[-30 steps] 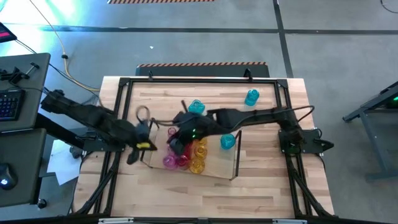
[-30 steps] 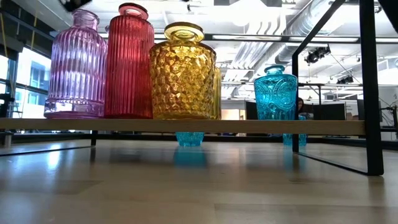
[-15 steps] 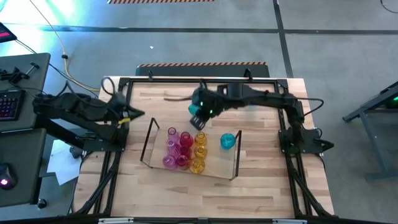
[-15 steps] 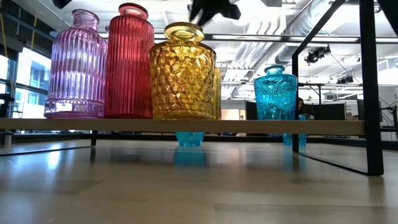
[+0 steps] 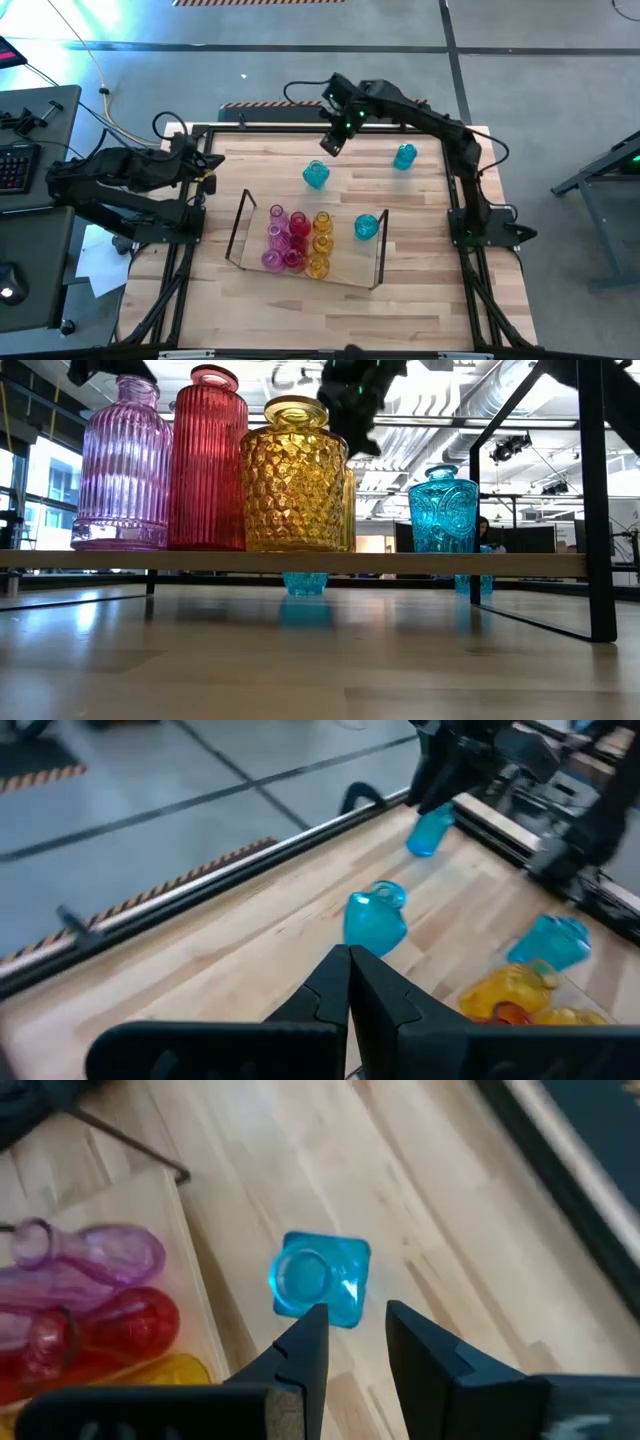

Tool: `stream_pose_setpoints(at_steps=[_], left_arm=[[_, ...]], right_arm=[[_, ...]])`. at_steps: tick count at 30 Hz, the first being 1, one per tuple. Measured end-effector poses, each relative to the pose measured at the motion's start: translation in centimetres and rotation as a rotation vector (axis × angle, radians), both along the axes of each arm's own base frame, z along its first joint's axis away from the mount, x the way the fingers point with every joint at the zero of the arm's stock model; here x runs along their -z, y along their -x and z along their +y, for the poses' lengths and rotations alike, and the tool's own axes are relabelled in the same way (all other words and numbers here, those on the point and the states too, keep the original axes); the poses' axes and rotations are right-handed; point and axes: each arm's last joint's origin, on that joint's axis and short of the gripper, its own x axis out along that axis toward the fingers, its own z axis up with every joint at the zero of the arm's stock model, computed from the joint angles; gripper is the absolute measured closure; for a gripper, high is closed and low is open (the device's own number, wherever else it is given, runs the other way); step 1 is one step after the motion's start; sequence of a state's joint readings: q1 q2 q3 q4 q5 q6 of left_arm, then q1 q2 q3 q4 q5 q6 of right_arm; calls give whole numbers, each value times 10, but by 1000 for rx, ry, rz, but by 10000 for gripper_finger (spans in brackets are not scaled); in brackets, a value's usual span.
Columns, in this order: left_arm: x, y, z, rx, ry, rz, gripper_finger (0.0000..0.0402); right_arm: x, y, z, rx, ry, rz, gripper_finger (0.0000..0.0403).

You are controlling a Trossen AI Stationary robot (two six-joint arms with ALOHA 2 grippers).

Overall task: Sort vases onto shelf
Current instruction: Put the bottom blue vase on the shelf aligned with the other blue vase

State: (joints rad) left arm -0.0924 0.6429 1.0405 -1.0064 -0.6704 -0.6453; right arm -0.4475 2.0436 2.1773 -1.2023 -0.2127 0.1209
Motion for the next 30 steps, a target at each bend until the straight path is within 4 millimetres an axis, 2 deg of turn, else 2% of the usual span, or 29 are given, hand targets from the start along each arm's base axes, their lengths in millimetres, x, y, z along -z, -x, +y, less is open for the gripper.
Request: stream_pose_setpoints(at_steps=[4, 7, 11, 16, 21, 26, 30], left_arm=[[3, 2, 2, -49, 59, -6, 401], [4, 3, 3, -55, 66, 2, 401], [4, 3, 4, -51, 42, 24, 401], [5, 4, 4, -12, 67, 52, 401], [6, 5, 5, 2, 30, 94, 401], [6, 5, 7, 7, 25, 106, 401], [7, 5, 6, 25, 20, 116, 401]], right_arm=[[30, -2, -27, -34, -100, 47, 318], [47, -3, -36, -34, -114, 106, 318], [52, 4, -44, 40, -101, 177, 318], [51, 10, -55, 70, -181, 135, 318], [66, -8, -48, 48, -229, 106, 318], [84, -34, -31, 26, -234, 91, 318], [87, -46, -17, 18, -234, 70, 318]])
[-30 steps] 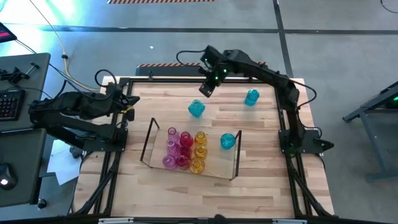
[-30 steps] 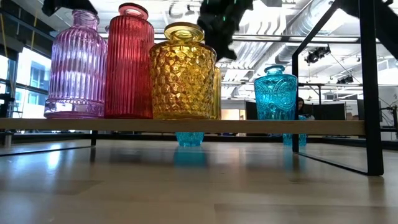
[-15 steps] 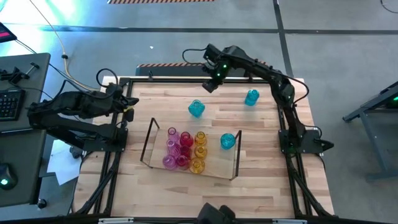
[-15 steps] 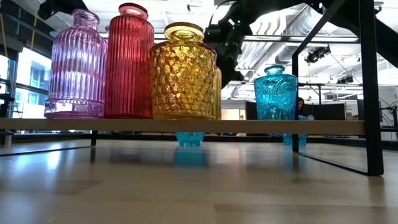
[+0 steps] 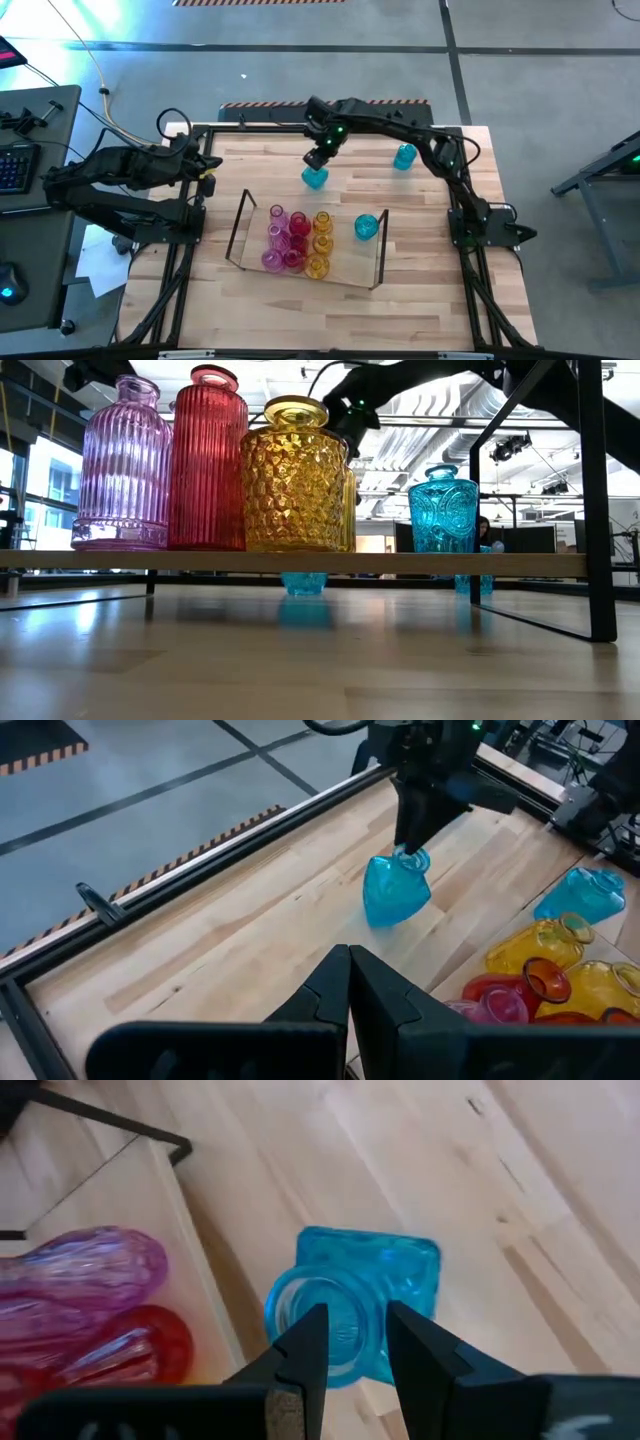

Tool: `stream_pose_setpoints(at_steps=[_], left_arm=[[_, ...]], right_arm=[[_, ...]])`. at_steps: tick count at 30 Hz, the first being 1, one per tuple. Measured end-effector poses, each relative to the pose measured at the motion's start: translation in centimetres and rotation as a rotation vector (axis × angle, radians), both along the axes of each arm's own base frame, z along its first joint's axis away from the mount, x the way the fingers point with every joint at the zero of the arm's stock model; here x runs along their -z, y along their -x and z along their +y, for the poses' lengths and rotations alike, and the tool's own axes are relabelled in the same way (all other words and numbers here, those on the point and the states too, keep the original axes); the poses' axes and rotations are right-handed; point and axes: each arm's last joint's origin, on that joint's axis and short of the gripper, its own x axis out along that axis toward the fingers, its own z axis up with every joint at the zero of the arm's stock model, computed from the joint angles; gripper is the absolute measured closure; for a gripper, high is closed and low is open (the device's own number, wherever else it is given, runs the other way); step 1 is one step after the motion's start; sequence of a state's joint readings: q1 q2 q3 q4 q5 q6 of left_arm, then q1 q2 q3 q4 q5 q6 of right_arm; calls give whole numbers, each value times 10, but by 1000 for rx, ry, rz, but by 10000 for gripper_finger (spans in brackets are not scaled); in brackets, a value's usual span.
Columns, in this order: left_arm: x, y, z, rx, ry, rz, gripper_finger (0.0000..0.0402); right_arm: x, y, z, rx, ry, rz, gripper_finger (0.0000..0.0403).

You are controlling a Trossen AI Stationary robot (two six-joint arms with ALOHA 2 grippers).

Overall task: Sort vases onto shelf
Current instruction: Put the bottom blue vase on the shelf aligned with the other blue vase

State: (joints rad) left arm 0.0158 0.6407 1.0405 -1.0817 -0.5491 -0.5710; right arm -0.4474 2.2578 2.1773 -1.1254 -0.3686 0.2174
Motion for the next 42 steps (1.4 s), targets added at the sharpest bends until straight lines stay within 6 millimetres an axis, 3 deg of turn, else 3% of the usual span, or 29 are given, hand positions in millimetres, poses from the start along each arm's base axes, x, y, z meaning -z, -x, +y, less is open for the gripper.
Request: stream_pose_setpoints(at_steps=[17, 22, 28, 42], left_arm=[[0, 0, -1, 22, 9, 3, 401], [0, 0, -1, 22, 10, 3, 401], [0, 0, -1, 19, 14, -1, 401], [0, 0, 0, 22, 4, 5, 401]], right_arm=[[23, -11, 13, 1, -11, 83, 319], [24, -9, 9, 0, 12, 101, 337], [39, -10, 8, -23, -14, 143, 369], [31, -5, 14, -33, -51, 162, 386]])
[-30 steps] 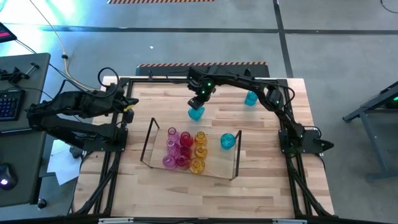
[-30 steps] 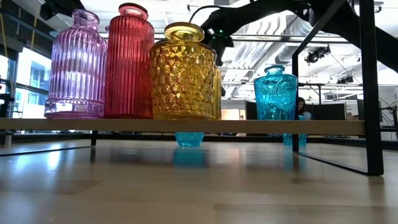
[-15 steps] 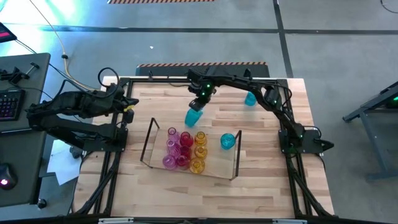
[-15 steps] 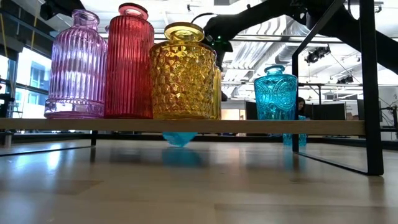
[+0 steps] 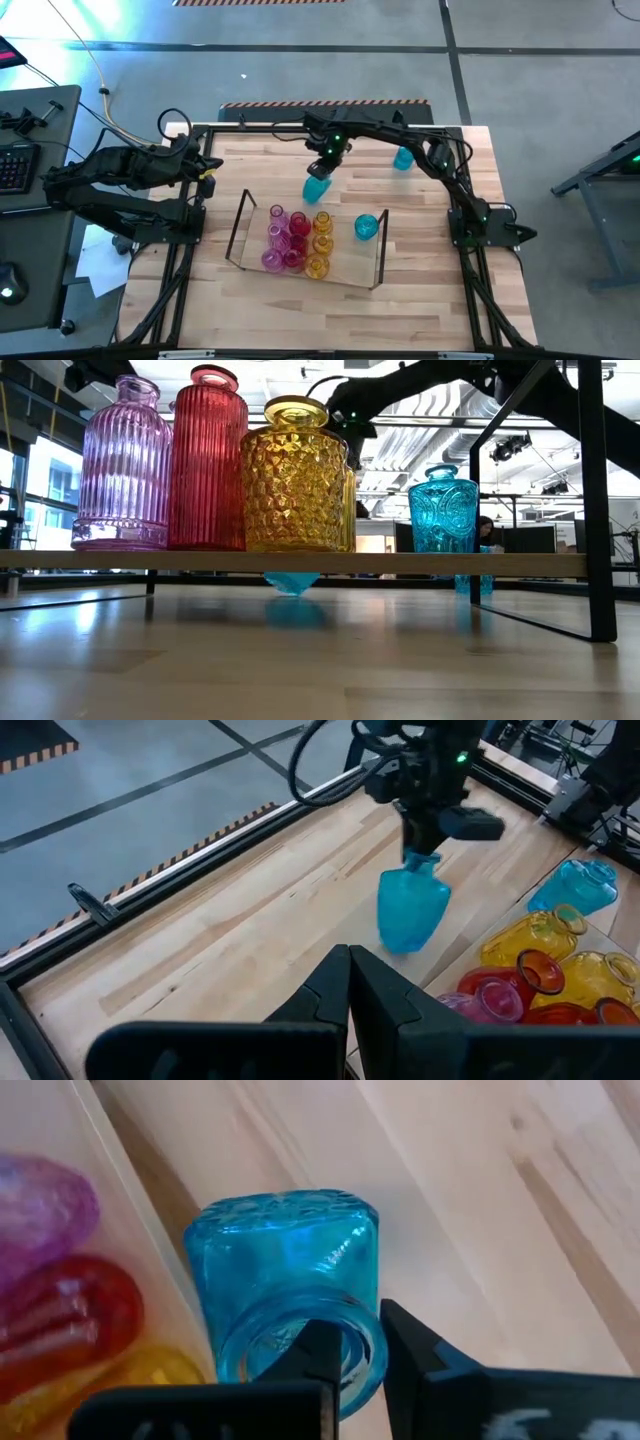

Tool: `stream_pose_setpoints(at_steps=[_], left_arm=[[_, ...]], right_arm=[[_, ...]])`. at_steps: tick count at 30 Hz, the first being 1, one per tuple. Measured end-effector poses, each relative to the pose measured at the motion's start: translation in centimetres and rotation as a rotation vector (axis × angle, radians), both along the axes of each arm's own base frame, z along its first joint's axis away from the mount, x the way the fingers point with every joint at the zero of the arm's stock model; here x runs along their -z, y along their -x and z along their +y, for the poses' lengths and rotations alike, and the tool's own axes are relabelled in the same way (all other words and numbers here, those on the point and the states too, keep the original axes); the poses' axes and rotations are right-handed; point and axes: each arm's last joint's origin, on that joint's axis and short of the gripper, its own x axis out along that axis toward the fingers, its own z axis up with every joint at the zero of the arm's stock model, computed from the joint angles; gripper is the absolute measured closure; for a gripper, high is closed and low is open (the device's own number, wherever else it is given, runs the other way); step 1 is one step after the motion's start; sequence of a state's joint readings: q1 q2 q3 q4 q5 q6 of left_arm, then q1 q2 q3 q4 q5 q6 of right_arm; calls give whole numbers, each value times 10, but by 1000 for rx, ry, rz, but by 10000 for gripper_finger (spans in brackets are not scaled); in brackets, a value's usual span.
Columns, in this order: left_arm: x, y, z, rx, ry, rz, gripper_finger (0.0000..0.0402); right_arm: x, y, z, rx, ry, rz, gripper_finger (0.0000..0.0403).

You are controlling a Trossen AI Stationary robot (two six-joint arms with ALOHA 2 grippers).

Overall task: Sort vases onto shelf
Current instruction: Put the bottom blue vase on the shelf aligned with the other blue vase

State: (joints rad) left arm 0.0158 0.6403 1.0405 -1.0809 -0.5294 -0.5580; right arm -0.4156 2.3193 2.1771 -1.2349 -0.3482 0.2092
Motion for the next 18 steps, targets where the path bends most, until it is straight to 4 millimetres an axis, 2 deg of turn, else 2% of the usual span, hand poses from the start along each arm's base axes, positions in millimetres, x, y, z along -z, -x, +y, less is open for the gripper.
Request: stream_pose_setpoints(at_steps=[4, 11, 15, 18], left_arm=[[0, 0, 0, 3, -4, 3, 401], [0, 0, 0, 11, -15, 12, 401], [0, 0, 0, 16, -22, 16, 401], [0, 0, 0, 21, -24, 19, 401]], right_arm=[[-20, 10, 4, 4, 27, 15, 386], [-81, 39, 13, 64, 146, 31, 387], [-121, 55, 28, 81, 179, 23, 387], [-143, 72, 45, 108, 167, 5, 387]])
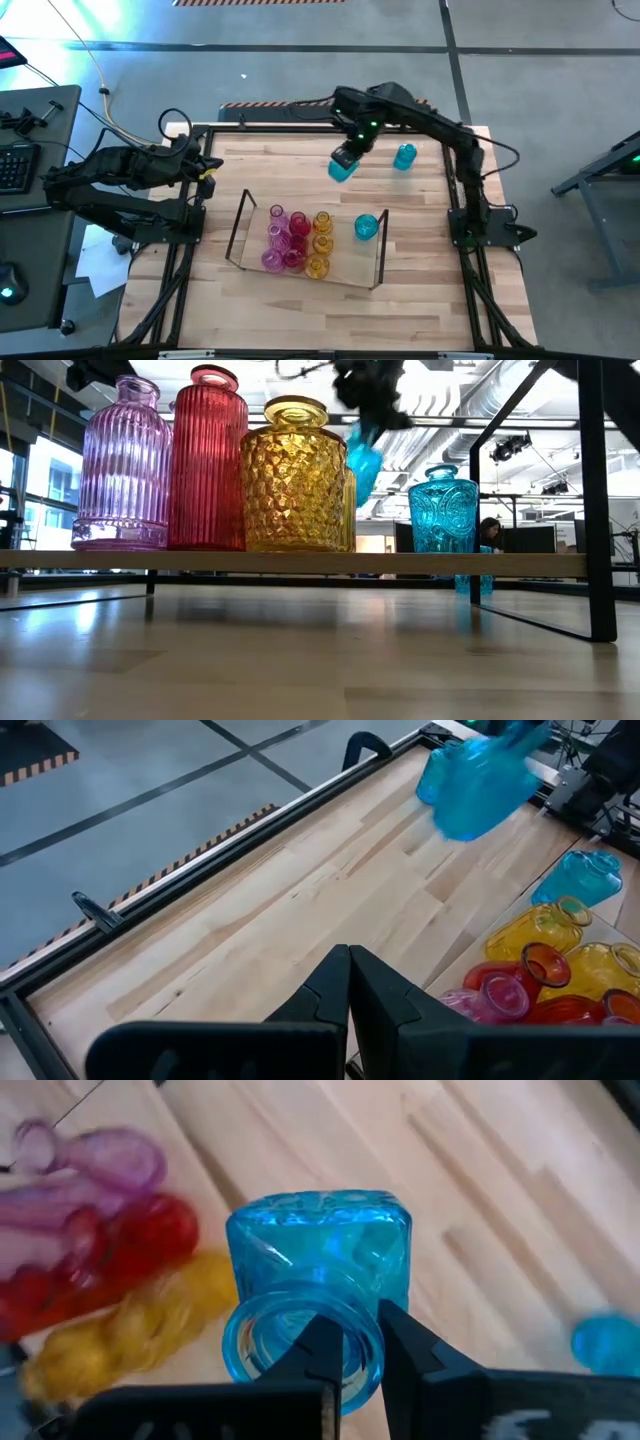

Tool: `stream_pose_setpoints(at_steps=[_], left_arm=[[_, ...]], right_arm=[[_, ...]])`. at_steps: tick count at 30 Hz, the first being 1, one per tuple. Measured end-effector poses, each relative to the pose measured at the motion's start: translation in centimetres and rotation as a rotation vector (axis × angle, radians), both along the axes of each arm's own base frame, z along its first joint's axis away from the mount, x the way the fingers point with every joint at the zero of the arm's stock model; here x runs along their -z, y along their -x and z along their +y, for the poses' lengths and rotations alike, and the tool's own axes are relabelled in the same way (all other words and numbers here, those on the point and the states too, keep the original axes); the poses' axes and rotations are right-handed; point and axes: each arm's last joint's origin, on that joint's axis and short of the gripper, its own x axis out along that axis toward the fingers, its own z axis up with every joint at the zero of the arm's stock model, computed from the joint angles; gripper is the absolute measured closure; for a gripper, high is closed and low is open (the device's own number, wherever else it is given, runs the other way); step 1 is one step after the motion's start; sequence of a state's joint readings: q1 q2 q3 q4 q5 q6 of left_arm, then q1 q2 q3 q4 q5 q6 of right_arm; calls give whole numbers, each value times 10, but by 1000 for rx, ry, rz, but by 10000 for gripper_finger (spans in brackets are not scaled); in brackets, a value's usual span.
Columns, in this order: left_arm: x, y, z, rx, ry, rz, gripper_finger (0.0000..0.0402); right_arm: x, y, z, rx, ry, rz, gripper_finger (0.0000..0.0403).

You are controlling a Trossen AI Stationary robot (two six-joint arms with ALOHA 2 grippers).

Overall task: Sort vases onto shelf
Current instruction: Put the bottom blue vase on the shelf aligned with the other blue vase

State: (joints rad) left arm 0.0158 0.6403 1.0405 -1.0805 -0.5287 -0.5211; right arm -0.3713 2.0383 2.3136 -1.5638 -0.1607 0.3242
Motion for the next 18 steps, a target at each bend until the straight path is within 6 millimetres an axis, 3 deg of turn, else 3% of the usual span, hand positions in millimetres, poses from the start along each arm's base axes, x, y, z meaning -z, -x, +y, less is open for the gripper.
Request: stream_pose_setpoints(at_steps=[8, 18], left_arm=[[0, 0, 0, 30, -29, 25, 401], [0, 0, 0, 49, -30, 33, 401]], right_arm=[[-58, 38, 59, 68, 53, -125, 387], [-68, 39, 143, 102, 36, -158, 387]])
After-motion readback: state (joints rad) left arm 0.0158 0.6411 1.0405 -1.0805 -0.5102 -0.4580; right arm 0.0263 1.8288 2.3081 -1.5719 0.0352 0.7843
